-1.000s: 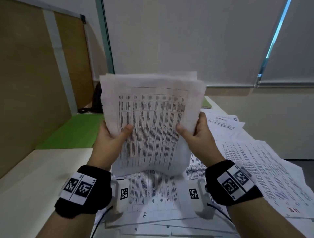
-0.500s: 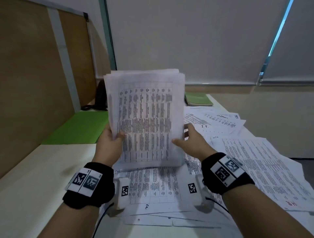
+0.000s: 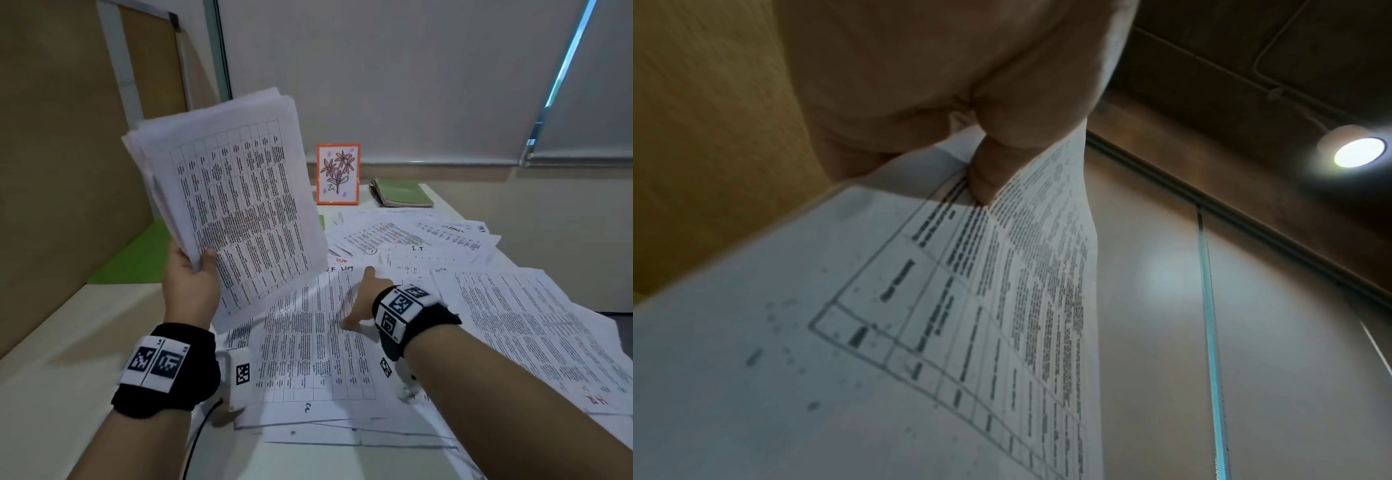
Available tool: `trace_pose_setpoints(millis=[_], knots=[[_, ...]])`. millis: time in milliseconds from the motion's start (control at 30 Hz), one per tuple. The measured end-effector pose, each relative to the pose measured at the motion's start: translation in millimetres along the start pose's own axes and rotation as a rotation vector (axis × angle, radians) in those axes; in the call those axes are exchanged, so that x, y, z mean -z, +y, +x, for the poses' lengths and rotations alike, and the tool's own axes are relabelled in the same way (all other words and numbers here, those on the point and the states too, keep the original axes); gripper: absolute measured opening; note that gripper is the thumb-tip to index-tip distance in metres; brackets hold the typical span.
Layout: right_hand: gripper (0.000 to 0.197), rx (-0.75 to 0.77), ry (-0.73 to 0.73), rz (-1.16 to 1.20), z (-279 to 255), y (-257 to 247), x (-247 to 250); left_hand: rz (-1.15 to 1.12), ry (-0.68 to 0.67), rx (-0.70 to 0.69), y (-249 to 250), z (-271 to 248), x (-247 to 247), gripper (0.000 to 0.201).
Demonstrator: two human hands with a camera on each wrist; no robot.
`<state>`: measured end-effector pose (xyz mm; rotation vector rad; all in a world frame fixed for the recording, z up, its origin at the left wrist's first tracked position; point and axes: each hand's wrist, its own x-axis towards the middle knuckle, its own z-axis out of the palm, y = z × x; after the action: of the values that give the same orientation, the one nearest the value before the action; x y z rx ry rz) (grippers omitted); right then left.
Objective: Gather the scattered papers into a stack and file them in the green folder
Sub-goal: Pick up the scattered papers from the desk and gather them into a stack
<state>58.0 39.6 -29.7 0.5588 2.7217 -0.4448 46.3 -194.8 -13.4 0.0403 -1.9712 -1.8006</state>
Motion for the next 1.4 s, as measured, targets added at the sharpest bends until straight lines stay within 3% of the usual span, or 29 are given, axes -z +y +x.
trace_pose_setpoints(millis=[67, 100, 200, 233, 600, 667, 833, 900, 967, 1067, 1200, 1400], knots=[[0.116, -0.033, -0.003, -0.035, -2.9, -0.2, 0.5, -0.01, 0.003, 0.01, -1.4, -1.7, 1.3, 0.032], [0.107, -0.018, -0.005, -0.082, -5.3, -0.1, 1.0, -0.013, 0.006, 0.015, -2.3, -2.0, 2.3, 0.031], [0.053, 0.073, 0.01, -0.19, -6.9, 1.3, 1.7, -0.013, 0.011, 0.019, -5.7, -1.7, 5.1, 0.03], [0.049, 0.075, -0.012, -0.194, -5.4, 2.2, 0.1, -0.014, 0.015, 0.022, -7.0, -0.8, 5.7, 0.03], [0.057, 0.042, -0.034, -0.132, 16.2, 1.0, -8.7, -0.04, 0.017, 0.027, -8.7, 0.3, 6.4, 0.028], [0.05, 0.062, -0.034, -0.055, -0.4, -1.2, -0.2, -0.046, 0.02, 0.018, -7.3, 0.4, 7.1, 0.028], [0.062, 0.047, 0.031, 0.268, -6.9, 22.7, 17.6, -0.05, 0.024, -0.026, -1.8, 0.7, 7.4, 0.035], [0.054, 0.057, 0.084, 0.408, -7.6, 38.8, 25.8, -0.05, 0.03, -0.053, -1.2, 1.4, 6.9, 0.037], [0.04, 0.073, 0.217, 0.529, -8.0, 55.4, 34.3, -0.045, 0.047, -0.074, -1.1, 2.1, 7.1, 0.038], [0.038, 0.128, 0.438, 0.811, -11.4, 79.1, 51.0, -0.037, 0.076, -0.098, -0.1, 3.1, 8.5, 0.036], [0.037, 0.232, 0.581, 1.024, -18.4, 94.3, 69.1, -0.039, 0.07, -0.102, 4.9, 4.7, 5.3, 0.037], [0.026, 0.381, 0.494, 1.135, -23.2, 74.4, 68.8, -0.105, -0.13, 0.025, 11.4, -5.2, -15.3, 0.032]])
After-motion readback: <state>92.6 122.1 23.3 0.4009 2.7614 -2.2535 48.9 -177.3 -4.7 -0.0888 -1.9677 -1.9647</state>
